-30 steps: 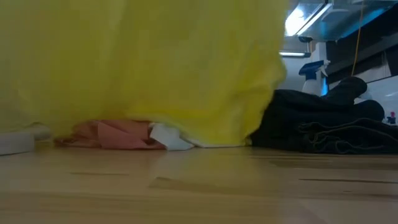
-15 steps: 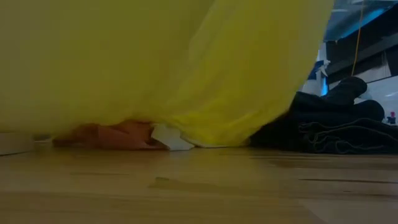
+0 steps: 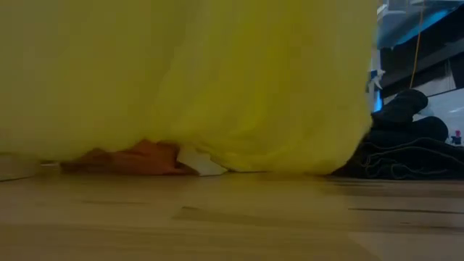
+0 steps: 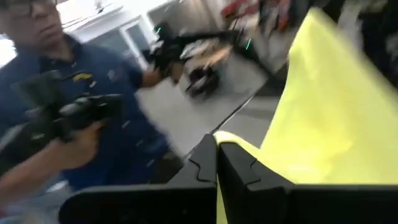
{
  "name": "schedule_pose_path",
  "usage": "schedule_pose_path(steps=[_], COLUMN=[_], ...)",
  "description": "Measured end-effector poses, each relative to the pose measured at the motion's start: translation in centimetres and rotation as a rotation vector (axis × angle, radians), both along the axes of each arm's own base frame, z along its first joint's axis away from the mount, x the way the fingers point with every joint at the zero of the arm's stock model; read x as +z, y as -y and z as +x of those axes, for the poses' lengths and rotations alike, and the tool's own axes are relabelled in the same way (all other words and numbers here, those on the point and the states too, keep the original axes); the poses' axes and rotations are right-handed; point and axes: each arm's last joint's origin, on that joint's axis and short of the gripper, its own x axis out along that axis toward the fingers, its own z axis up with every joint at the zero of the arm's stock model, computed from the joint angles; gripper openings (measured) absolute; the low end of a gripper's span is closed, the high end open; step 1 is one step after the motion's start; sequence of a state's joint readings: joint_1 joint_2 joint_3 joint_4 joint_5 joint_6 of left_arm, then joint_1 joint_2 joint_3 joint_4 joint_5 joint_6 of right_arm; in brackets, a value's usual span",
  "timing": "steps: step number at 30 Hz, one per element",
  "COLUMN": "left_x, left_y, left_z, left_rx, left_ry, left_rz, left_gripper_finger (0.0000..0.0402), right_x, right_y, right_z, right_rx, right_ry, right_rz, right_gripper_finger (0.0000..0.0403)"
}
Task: Fold laundry
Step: Fold the yellow shirt
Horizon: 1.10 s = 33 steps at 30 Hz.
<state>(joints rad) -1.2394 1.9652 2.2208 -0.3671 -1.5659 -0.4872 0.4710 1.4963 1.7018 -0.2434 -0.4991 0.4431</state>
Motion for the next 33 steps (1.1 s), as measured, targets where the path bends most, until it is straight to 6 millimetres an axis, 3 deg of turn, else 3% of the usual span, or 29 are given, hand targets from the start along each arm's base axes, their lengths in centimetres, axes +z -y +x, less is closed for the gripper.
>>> schedule_pose_path(steps=[6, 11, 14, 17, 21, 25, 29, 33], left_x=[5.6, 9.2, 11.2, 12.8, 14.8, 16.8, 18.2, 19.1], left_y=[-7.9, -16.3, -22.5, -28.4, -34.4, -37.5, -38.6, -39.6], left_z=[2.1, 2.2, 0.4, -2.7, -7.3, -10.7, -12.4, -13.8], left_rx=[0.137, 0.267, 0.354, 0.444, 0.440, 0.422, 0.434, 0.491], left_ry=[-0.129, -0.245, -0.282, -0.288, -0.220, -0.100, -0.030, -0.036], left_rz=[0.311, 0.491, 0.507, 0.465, 0.419, 0.444, 0.542, 0.612], left_gripper_finger=[0.0000, 0.0000, 0.0000, 0.0000, 0.0000, 0.0000, 0.0000, 0.0000], right_x=[5.8, 9.1, 10.7, 12.0, 13.0, 12.7, 11.5, 10.9], right_y=[6.3, 12.1, 15.4, 18.4, 22.8, 27.7, 31.9, 34.8], right_z=[-0.8, -2.5, -3.8, -5.0, -5.4, -3.8, -1.4, 0.1], right_rx=[-0.303, -0.638, -0.800, -0.937, -1.030, -1.009, -0.965, -0.871], right_ry=[0.207, 0.289, 0.331, 0.386, 0.458, 0.484, 0.519, 0.633], right_rz=[-0.143, -0.282, -0.344, -0.373, -0.386, -0.350, -0.295, -0.251], right_gripper_finger=[0.0000, 0.0000, 0.0000, 0.0000, 0.0000, 0.0000, 0.0000, 0.0000])
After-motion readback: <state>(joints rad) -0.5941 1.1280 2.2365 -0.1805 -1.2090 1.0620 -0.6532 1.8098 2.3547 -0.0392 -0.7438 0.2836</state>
